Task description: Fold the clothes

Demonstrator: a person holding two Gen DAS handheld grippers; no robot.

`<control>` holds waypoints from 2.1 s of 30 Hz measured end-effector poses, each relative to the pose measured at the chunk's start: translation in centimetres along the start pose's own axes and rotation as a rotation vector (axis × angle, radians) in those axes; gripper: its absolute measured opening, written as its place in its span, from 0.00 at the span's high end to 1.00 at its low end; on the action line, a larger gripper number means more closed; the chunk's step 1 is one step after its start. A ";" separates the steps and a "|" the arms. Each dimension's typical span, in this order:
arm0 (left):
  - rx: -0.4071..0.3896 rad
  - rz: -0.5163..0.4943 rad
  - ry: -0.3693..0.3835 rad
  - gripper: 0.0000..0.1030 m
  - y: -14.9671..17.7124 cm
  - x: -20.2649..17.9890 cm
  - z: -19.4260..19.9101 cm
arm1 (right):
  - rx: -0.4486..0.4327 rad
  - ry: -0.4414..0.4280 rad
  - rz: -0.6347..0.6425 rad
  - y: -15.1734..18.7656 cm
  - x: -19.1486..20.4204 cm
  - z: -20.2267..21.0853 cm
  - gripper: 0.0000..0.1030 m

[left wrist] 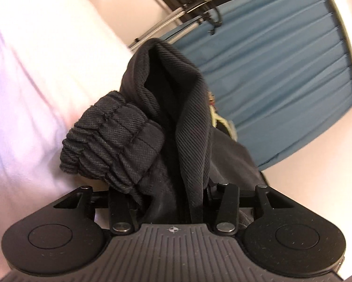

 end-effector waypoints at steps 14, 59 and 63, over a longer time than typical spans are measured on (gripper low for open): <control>0.061 -0.287 0.236 0.51 6.1 -22.1 1.8 | -0.252 0.052 0.086 -12.2 0.6 19.7 0.70; 0.166 -0.819 0.237 0.02 21.5 -26.1 0.8 | -0.278 0.579 0.121 -5.3 -11.3 33.9 0.40; 0.052 -0.839 0.195 0.01 17.9 -26.6 4.5 | -0.288 0.481 0.187 -6.4 -5.0 31.2 0.40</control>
Point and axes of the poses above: each gripper's, at about its wrist camera, not at the fingertips, and z roughly against the way its jaws point, x to its left, y to its underside, the point moved 3 cm from there along -z, roughly the way its jaws point, and after that the axes turned 8 degrees about -y, right-handed, at the moved point
